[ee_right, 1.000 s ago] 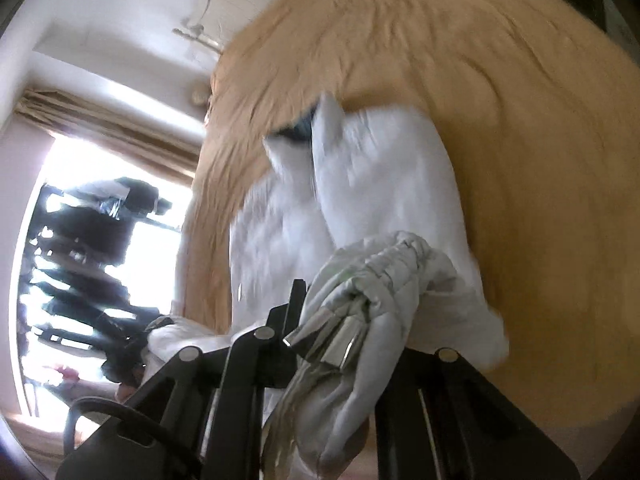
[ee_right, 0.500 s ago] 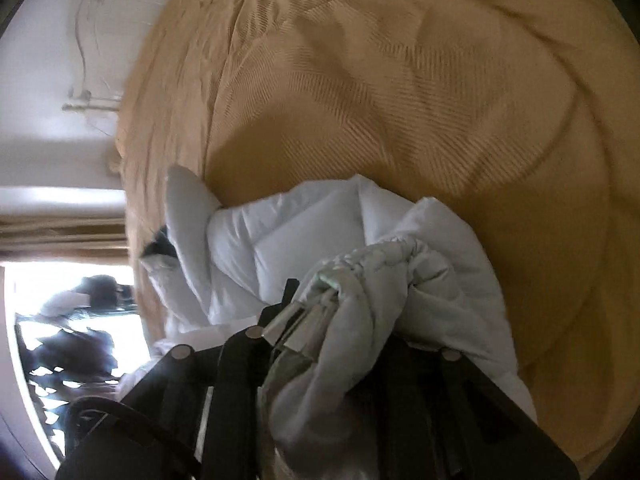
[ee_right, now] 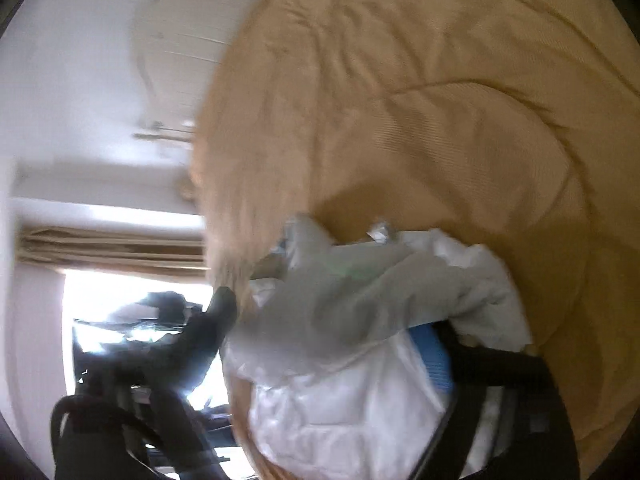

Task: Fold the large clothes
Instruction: 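Lower the folded hem onto the jacket with both grippers, then release the jacket and lift both grippers away from the fabric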

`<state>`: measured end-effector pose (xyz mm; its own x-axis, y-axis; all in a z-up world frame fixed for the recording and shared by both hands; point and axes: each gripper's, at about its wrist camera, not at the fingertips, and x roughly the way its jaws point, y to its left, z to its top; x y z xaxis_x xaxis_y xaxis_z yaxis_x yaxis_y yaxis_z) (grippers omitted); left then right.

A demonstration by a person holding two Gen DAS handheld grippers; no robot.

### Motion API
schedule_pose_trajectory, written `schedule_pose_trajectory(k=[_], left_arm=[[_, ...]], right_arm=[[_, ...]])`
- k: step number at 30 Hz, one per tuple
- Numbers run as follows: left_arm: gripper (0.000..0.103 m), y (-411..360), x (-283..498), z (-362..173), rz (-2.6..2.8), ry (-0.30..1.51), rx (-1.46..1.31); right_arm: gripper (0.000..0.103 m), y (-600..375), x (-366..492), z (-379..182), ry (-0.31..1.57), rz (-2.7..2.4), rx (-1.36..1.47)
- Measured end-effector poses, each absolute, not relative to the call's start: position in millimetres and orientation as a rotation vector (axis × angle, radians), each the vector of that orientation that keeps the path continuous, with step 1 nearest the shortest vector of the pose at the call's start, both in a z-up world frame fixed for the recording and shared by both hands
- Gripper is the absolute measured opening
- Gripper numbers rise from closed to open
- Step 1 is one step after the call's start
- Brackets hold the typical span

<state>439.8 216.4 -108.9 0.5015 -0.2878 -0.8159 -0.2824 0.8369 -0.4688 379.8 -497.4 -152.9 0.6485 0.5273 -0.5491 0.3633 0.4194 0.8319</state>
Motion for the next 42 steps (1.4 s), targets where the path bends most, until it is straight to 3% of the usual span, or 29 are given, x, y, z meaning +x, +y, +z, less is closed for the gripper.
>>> schedule_pose_trajectory(k=[8,11,12,14,16,21,24,25,27,29,30,33,36,42], left_arm=[[0.072,69.5,422.6,-145.9,-0.19,1.139,-0.268],[0.072,33.2,436.7,-170.5,-0.157,1.145,-0.152],[0.071,26.0,442.9,-181.9,-0.085,1.154,-0.081],[0.074,19.2,450.7,-201.5,0.06,1.156,0.07],[0.082,26.2,455.4,-218.6,0.106,1.156,0.09],[0.09,39.4,463.2,-234.7,0.162,1.145,0.107],[0.093,48.3,469.9,-239.9,0.176,1.135,0.111],[0.093,53.6,471.0,-240.2,0.177,1.138,0.099],[0.089,58.5,477.0,-236.2,0.157,1.125,0.077],[0.055,63.6,474.0,-216.7,0.118,1.089,0.032],[0.051,66.7,472.3,-203.3,0.072,1.071,-0.034],[0.052,52.8,474.0,-176.2,-0.123,1.045,-0.153],[0.052,15.8,487.2,-185.7,-0.157,1.081,-0.069],[0.052,17.1,523.9,-239.7,-0.079,1.207,-0.07]], right_arm=[[0.09,-479.4,337.0,-108.8,0.787,0.189,1.166],[0.088,-454.8,345.3,-100.2,0.863,0.134,0.984],[0.084,-441.7,349.9,-97.6,0.894,0.097,0.875],[0.05,-409.8,363.6,-102.4,0.956,0.025,0.65],[0.025,-374.2,383.4,-116.4,1.024,-0.006,0.455],[0.022,-302.5,442.1,-189.0,1.16,-0.021,0.169],[0.013,-308.0,464.4,-219.3,1.193,-0.093,0.156],[0.002,-323.9,469.7,-224.4,1.194,-0.123,0.221],[0.0,-354.6,472.2,-226.3,1.195,-0.18,0.325],[0.0,-380.7,471.5,-223.3,1.192,-0.23,0.366],[0.0,-390.8,468.9,-215.8,1.183,-0.266,0.357],[0.003,-383.0,455.1,-180.2,1.112,-0.136,0.407],[0.003,-330.3,454.7,-161.0,1.092,0.001,0.34],[0.0,-285.0,488.8,-223.5,1.242,0.007,0.253]])
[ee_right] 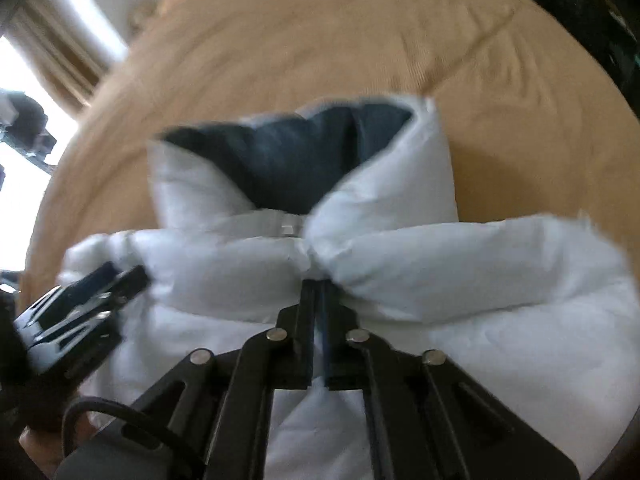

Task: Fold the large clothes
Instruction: 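Release the jacket and lift both grippers away from the fabric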

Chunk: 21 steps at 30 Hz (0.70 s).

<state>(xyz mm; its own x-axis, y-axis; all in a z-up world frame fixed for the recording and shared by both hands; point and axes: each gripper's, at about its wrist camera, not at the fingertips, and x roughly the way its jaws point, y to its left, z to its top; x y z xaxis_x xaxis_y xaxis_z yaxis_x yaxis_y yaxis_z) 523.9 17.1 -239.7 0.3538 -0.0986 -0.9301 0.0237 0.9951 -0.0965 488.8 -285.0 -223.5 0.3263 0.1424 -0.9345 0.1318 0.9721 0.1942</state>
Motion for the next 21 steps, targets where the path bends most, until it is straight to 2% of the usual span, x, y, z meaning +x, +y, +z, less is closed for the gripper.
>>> schedule_pose_trajectory(k=[1,3,4,8,10,13,16,19,21], left_arm=[[0.049,26.9,528.5,-239.4,-0.037,1.21,-0.068],[0.031,45.8,529.7,-227.8,0.106,1.185,0.024],[0.028,53.9,525.3,-219.4,0.132,1.171,0.034],[0.029,77.8,455.0,-163.4,-0.071,1.047,-0.219],[0.032,67.9,411.2,-151.8,-0.096,0.979,-0.178],[0.032,56.5,374.1,-173.4,-0.066,0.995,-0.102],[0.031,64.8,352.4,-217.2,-0.046,1.033,-0.111],[0.031,67.2,354.9,-228.2,-0.024,1.033,-0.118],[0.023,76.4,368.3,-233.4,-0.006,1.067,-0.156]], right_arm=[[0.0,-296.5,493.5,-233.2,1.264,0.001,0.302],[0.0,-325.2,495.9,-236.8,1.272,-0.014,0.423],[0.0,-344.4,491.0,-231.5,1.259,-0.064,0.456],[0.0,-377.9,437.1,-188.1,1.139,-0.163,0.433],[0.0,-378.6,391.5,-161.6,1.062,-0.109,0.403],[0.0,-375.7,320.7,-148.5,1.007,-0.121,0.315],[0.0,-402.1,273.5,-171.2,1.017,-0.163,0.334],[0.0,-409.0,264.8,-199.5,1.003,-0.152,0.299],[0.0,-403.4,275.0,-211.3,0.993,-0.208,0.197]])
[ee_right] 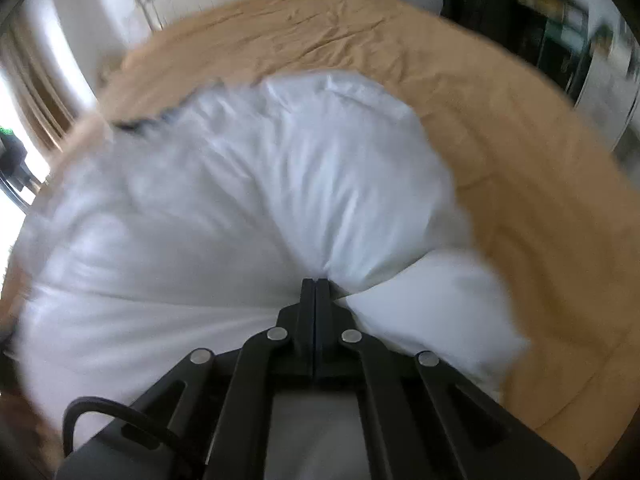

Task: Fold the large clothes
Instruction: 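Release the jacket and lift both grippers away from the fabric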

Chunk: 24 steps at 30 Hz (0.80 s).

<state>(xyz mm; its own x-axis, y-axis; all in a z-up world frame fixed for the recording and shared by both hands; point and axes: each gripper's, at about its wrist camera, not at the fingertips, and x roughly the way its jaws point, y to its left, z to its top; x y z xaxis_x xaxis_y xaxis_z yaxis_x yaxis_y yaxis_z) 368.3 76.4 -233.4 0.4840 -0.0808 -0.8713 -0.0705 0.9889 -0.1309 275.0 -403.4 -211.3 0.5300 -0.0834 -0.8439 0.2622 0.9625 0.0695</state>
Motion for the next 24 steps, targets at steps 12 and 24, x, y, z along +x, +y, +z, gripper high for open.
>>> schedule_pose_trajectory(k=[12,24], left_arm=[[0.004,-5.6,300.0,-153.2,-0.211,0.767,-0.187],[0.002,-32.7,317.0,-246.7,-0.269,0.843,0.013]], right_arm=[[0.003,-380.7,211.0,-144.4,0.726,-0.084,0.432],[0.0,-303.1,233.7,-217.3,0.813,0.057,0.063]])
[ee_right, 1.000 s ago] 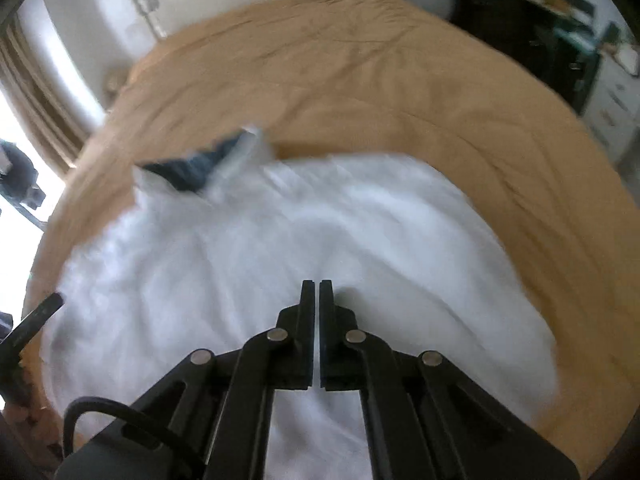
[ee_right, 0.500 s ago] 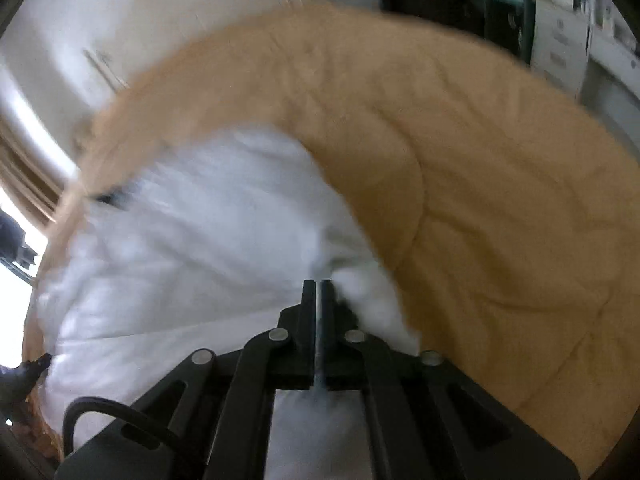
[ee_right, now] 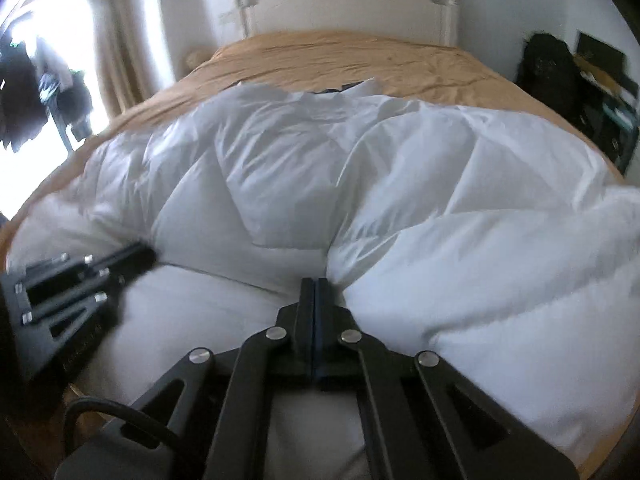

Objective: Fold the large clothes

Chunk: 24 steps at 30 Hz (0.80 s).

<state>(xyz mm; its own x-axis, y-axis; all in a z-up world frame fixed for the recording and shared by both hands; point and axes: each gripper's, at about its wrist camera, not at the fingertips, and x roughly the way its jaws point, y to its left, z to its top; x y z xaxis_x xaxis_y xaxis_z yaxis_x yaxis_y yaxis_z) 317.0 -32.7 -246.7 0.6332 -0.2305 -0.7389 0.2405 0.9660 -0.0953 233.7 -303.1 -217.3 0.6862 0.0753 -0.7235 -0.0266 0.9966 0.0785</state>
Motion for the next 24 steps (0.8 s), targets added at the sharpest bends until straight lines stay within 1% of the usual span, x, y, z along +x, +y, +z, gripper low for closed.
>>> schedule_pose_trajectory(k=[4,8,10,12,13,17,19,21,22,23,24], left_arm=[[0.002,6.2,305.8,-237.0,-0.115,0.797,0.027],[0.002,71.2,316.8,-249.8,0.006,0.84,-0.062],[0.002,73.8,319.3,-260.2,0.011,0.854,-0.053],[0.002,67.9,321.1,-266.9,0.036,0.855,-0.028],[0.002,67.2,320.3,-266.6,0.044,0.856,-0.021],[0.002,72.4,318.5,-261.6,0.036,0.879,-0.05],[0.001,66.5,323.6,-253.2,0.045,0.901,-0.045],[0.001,66.6,319.6,-226.1,0.067,0.907,-0.031],[0.001,65.4,316.3,-209.4,0.053,0.871,-0.054],[0.001,60.8,313.8,-184.5,0.012,0.807,-0.105],[0.001,55.9,313.2,-170.8,-0.019,0.78,-0.129]], right_arm=[[0.0,-340.9,227.5,-216.6,0.791,0.004,0.094],[0.0,-390.5,211.5,-210.0,0.769,-0.144,0.083],[0.0,-424.2,208.9,-217.0,0.786,-0.18,0.168],[0.0,-436.4,213.5,-230.3,0.81,-0.169,0.231],[0.0,-437.2,217.2,-237.6,0.83,-0.165,0.235],[0.0,-432.9,216.4,-238.2,0.85,-0.189,0.199],[0.0,-434.0,217.5,-236.1,0.863,-0.192,0.202],[0.0,-432.6,218.8,-224.5,0.889,-0.212,0.196],[0.002,-431.2,220.2,-211.0,0.896,-0.219,0.216],[0.002,-430.0,219.4,-200.9,0.868,-0.194,0.243],[0.002,-423.0,217.0,-179.8,0.812,-0.151,0.265]])
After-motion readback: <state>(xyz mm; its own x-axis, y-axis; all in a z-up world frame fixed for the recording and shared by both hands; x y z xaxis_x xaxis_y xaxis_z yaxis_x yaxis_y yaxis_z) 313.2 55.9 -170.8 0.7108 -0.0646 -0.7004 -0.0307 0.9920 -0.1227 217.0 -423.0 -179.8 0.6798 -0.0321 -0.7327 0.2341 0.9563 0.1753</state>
